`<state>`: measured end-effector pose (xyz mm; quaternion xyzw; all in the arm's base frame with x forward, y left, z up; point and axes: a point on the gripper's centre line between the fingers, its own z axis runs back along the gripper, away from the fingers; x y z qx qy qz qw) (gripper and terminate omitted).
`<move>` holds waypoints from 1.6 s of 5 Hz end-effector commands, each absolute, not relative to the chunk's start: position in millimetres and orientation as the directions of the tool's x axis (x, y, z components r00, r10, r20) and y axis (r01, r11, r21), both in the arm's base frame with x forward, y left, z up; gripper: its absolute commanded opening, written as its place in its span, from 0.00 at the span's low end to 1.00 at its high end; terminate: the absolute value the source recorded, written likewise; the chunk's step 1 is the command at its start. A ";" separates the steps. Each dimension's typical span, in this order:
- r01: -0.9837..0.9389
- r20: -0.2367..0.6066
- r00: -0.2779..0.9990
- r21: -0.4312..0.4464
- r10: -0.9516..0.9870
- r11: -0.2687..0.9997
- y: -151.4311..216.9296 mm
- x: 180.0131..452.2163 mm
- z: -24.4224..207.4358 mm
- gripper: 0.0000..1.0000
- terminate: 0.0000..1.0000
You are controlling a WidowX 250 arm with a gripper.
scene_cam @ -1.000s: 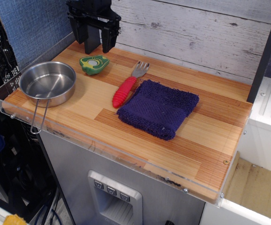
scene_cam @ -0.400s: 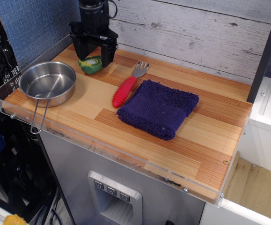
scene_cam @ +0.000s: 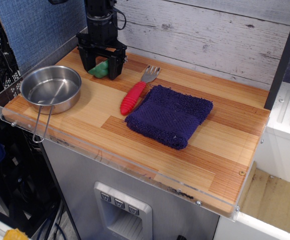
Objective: Place pepper on cloth. pepper is on cloth
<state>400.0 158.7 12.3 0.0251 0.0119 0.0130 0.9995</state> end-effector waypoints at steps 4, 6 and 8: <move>-0.139 0.234 0.963 0.013 0.132 0.990 155.4 366.1 132.7 0.00 0.00; 0.013 0.197 0.980 -0.054 -0.002 0.998 72.7 371.6 130.8 0.00 0.00; -0.062 0.122 0.990 -0.040 0.066 0.997 22.9 365.4 106.0 0.00 0.00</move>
